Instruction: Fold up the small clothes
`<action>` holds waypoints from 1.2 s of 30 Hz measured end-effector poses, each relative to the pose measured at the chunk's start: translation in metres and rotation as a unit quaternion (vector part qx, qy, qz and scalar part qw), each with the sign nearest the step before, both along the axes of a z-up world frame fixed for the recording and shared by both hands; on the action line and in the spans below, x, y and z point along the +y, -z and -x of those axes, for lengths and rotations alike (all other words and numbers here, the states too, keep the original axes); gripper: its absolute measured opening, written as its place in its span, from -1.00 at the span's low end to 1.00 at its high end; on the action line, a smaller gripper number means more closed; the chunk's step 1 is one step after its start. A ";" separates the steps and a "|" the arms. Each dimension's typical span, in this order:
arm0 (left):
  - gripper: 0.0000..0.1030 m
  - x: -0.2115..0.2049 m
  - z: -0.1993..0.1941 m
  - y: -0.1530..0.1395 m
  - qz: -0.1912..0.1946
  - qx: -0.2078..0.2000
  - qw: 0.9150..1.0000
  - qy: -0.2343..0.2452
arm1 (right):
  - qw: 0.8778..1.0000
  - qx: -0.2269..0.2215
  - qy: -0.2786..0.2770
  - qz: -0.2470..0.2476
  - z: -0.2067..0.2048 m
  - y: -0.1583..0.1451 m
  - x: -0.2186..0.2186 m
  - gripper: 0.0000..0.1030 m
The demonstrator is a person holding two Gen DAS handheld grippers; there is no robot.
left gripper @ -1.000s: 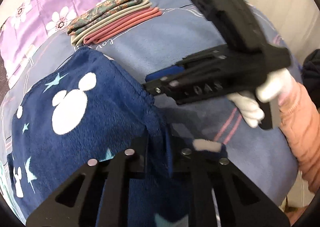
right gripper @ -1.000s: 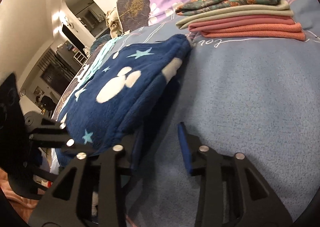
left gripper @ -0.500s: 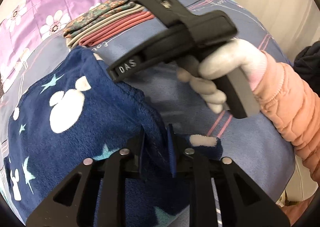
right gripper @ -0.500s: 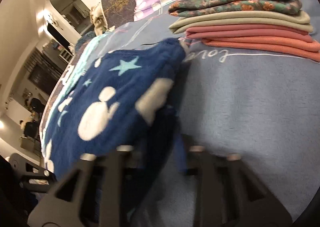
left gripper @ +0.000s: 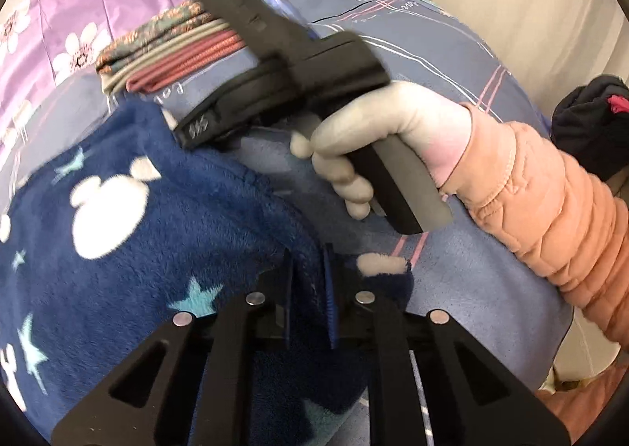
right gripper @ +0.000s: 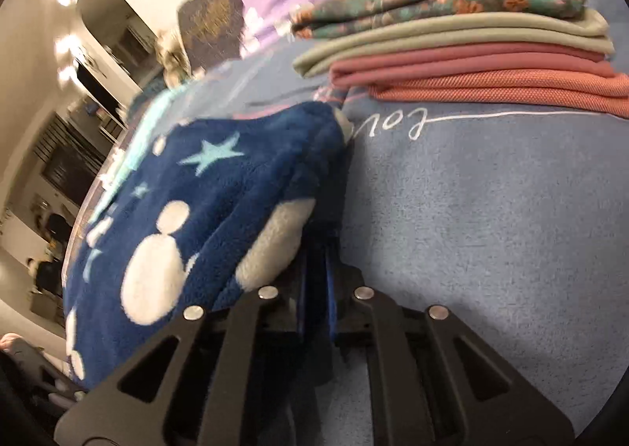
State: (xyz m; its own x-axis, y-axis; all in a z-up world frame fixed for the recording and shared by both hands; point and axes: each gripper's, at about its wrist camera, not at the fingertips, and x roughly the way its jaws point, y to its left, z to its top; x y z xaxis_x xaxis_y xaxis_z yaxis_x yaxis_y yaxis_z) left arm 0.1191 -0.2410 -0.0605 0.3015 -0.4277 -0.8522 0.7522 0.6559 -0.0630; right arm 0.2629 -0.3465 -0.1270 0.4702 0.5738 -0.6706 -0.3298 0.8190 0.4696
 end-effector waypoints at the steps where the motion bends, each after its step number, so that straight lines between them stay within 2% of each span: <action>1: -0.75 0.001 0.001 -0.002 0.007 -0.001 1.000 -0.001 | 1.000 -0.003 0.007 0.003 0.002 -0.004 -0.002 -0.81; 3: -0.69 0.001 0.002 -0.006 0.013 -0.005 1.000 -0.006 | 0.999 -0.010 0.026 0.033 0.009 -0.014 -0.006 -0.58; 5: -0.57 0.006 0.002 -0.011 0.020 -0.008 1.000 -0.015 | 0.998 -0.023 0.039 0.047 0.025 -0.024 -0.016 -0.55; 8: -0.41 0.021 0.006 -0.025 0.038 -0.020 0.999 -0.028 | 0.998 -0.031 0.044 0.028 0.058 -0.032 -0.038 -0.56; 11: -0.36 0.043 0.011 -0.037 0.060 -0.037 0.996 -0.048 | 0.999 -0.020 0.045 -0.012 0.103 -0.037 -0.063 -0.66; 12: -0.36 0.049 0.011 -0.039 0.063 -0.040 0.996 -0.054 | 0.999 -0.019 0.030 -0.036 0.126 -0.039 -0.067 -0.66; 14: -0.35 0.055 0.008 -0.034 0.051 -0.036 0.996 -0.064 | 0.998 -0.022 -0.008 -0.066 0.156 -0.042 -0.055 -0.66; 16: -0.34 0.049 0.005 -0.014 0.009 -0.023 0.998 -0.057 | 0.995 -0.019 -0.049 -0.082 0.180 -0.039 -0.039 -0.66; 17: -0.28 0.044 0.006 0.001 -0.009 -0.022 0.998 -0.054 | 0.996 -0.010 -0.057 -0.067 0.186 -0.034 -0.029 -0.62; 18: -0.25 0.041 0.010 0.013 -0.013 -0.031 0.998 -0.053 | 0.999 0.006 -0.050 -0.005 0.191 -0.022 -0.013 -0.61; 19: -0.21 0.040 0.014 0.015 -0.013 -0.042 0.998 -0.049 | 0.998 0.012 -0.033 0.045 0.195 -0.013 -0.005 -0.64; 20: -0.19 0.039 0.019 0.014 -0.014 -0.056 0.997 -0.047 | 0.998 0.002 -0.019 0.061 0.199 -0.010 -0.002 -0.71; 22: -0.18 0.044 0.021 0.009 0.002 -0.046 0.998 -0.053 | 0.998 0.012 0.017 0.056 0.206 -0.017 -0.010 -0.75; 24: -0.18 0.053 0.025 0.000 0.019 -0.040 0.997 -0.058 | 0.997 0.017 0.040 0.056 0.212 -0.026 -0.017 -0.70; 28: -0.13 0.067 0.043 -0.013 0.019 -0.070 0.996 -0.052 | 0.993 0.000 0.072 0.093 0.230 -0.043 -0.018 -0.64; 33: -0.02 0.097 0.070 -0.027 0.051 -0.086 0.993 -0.068 | 0.985 -0.040 0.106 0.129 0.246 -0.067 -0.001 -0.65; 36: -0.02 0.130 0.079 -0.037 0.078 -0.098 0.988 -0.092 | 0.979 -0.080 0.089 0.167 0.243 -0.078 0.036 -0.64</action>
